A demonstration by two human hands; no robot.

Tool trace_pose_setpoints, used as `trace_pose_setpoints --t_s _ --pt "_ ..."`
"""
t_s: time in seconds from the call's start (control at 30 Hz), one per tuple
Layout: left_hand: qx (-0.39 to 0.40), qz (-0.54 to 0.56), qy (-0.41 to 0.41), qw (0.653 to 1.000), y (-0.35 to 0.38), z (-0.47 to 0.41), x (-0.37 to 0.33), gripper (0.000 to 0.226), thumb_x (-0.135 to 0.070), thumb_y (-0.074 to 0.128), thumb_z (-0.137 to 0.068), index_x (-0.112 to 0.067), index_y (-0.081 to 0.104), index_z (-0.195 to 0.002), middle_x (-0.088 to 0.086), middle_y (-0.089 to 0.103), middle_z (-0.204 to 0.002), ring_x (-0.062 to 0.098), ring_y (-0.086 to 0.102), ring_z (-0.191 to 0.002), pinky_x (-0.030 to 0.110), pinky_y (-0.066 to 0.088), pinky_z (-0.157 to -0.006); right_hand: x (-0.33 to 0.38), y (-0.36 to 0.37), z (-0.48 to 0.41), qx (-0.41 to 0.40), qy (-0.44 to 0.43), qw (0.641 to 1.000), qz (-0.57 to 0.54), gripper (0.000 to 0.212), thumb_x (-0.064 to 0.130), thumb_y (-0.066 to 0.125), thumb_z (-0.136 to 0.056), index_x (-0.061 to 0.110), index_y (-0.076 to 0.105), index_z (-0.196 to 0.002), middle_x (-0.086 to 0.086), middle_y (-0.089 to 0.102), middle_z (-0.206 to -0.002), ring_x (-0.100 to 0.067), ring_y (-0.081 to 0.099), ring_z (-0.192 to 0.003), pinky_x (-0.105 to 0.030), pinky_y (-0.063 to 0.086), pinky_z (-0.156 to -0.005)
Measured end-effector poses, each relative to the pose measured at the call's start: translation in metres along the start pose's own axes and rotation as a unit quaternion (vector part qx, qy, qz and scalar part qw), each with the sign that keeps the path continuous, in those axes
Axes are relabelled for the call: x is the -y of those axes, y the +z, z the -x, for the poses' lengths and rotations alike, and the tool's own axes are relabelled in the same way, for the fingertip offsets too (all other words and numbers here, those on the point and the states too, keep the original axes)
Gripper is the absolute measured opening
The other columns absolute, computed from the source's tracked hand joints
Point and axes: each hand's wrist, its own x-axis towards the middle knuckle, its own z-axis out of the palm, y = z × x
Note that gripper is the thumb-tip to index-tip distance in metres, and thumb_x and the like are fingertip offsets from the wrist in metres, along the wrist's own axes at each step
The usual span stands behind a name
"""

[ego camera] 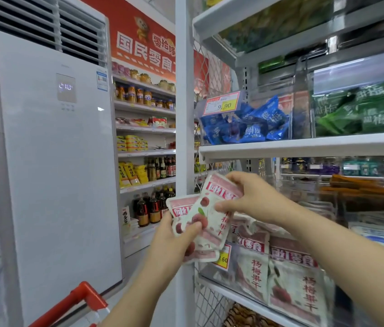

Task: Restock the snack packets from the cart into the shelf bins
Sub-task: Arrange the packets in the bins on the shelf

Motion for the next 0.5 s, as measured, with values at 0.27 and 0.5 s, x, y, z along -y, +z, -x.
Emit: trace_pose_setpoints --t_s 0.27,0.5 --pt "-0.109 0.013 -0.009 0.994 -0.02 -0.012 0.017 0.023 -0.012 0.066 -0.096 -0.023 0.061 -0.115 -0.003 0.077 -0.105 0.02 0.076 -0.09 0.045 0.063 -0.075 -0.014 0.004 -0.003 -0.093 0.009 0.976 0.198 0.037 0.032 0.083 -0.077 0.03 0.052 -0.097 0.009 0.067 -0.084 -0.005 0.065 -0.068 -0.025 0.05 -0.056" --pt "-0.1 -0.009 -0.001 0.995 -0.023 -0.006 0.02 0.022 -0.012 0.066 -0.096 -0.027 0.061 -0.111 -0.007 0.078 -0.1 0.014 0.076 -0.087 0.049 0.062 -0.079 -0.016 0.037 -0.006 0.034 0.007 0.924 0.381 0.037 0.051 0.075 -0.079 0.023 0.059 -0.099 0.006 0.065 -0.089 -0.017 0.061 -0.08 -0.033 0.052 -0.071"
